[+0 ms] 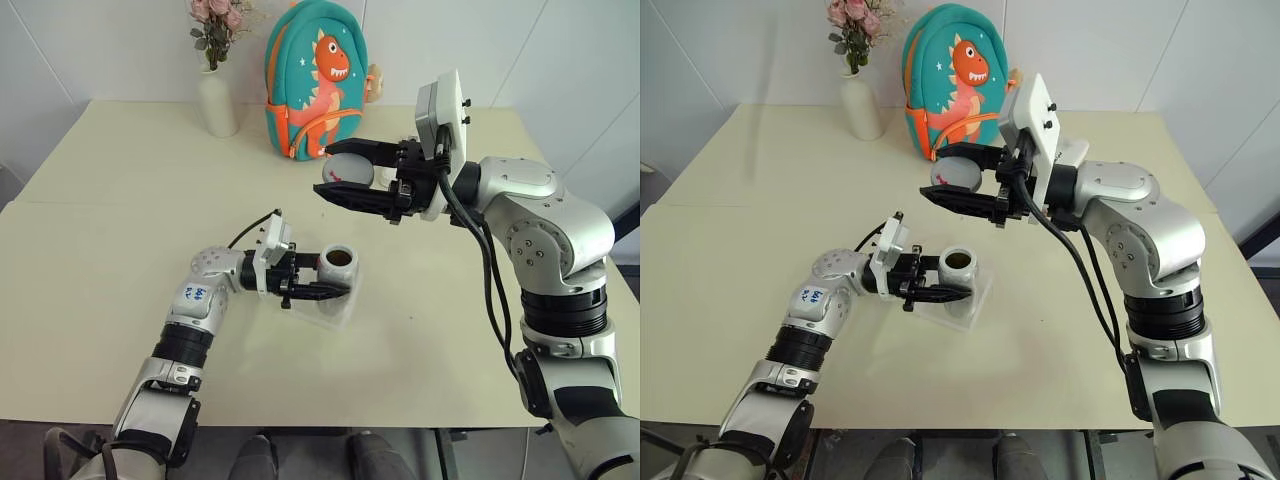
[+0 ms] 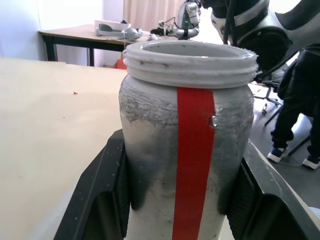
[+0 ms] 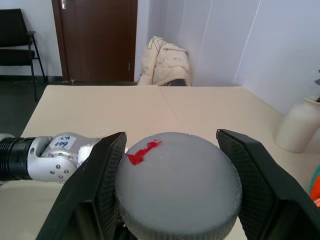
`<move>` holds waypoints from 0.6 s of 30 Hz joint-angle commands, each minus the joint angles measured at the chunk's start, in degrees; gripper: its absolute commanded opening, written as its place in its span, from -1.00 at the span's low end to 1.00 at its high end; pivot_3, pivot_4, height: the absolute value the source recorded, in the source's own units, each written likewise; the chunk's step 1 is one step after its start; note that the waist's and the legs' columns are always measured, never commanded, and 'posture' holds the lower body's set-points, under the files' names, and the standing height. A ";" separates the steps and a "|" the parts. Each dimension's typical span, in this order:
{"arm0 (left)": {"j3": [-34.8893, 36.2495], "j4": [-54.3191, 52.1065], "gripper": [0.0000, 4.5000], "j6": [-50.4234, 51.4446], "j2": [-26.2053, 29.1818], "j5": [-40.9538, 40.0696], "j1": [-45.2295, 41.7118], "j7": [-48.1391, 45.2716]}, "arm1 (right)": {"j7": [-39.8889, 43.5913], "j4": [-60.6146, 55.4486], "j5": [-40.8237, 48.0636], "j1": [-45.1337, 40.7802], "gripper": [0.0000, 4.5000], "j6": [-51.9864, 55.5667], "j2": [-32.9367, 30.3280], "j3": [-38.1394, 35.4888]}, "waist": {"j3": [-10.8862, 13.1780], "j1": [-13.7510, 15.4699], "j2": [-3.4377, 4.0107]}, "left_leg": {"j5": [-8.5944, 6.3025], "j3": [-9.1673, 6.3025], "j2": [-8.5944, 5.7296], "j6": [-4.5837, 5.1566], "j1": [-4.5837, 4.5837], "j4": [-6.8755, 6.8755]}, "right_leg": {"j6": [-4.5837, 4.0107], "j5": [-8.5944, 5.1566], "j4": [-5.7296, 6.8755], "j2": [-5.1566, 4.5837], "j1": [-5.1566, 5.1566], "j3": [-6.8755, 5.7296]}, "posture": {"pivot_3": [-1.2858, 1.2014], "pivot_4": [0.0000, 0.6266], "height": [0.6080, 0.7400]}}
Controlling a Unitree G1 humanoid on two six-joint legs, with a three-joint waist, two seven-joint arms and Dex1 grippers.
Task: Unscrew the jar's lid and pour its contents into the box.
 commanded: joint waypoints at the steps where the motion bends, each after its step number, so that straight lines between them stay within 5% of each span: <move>1: 1.72 -3.14 -0.12 -0.16 0.45 -1.60 -2.37 0.53 | -0.76 -1.59 0.15 0.32 0.15 -0.56 -1.78 -2.84 | 0.00 0.03 0.00 | 0.00 0.00 0.00 0.00 0.00 0.00 | 0.00 0.00 0.00 0.00 0.00 0.00 | 0.03 -0.52 1.00; 8: 4.16 -4.93 -0.12 0.90 1.83 -2.67 -5.60 2.17 | -2.60 -1.81 -0.56 3.12 0.15 0.09 -6.22 -5.69 | 0.00 -0.04 0.00 | 0.00 0.00 0.00 0.00 0.00 -0.02 | 0.00 0.00 -0.03 0.00 0.00 0.00 | 0.03 -0.52 1.00; 18: 9.05 -5.59 -0.12 3.06 7.67 -3.99 -10.03 5.25 | -8.01 -7.75 -1.62 20.00 0.15 2.84 -13.13 -12.56 | 0.00 0.23 0.00 | -0.01 0.04 0.00 0.01 -0.01 -0.05 | 0.00 0.00 -0.11 0.01 0.02 0.04 | 0.03 -0.52 1.00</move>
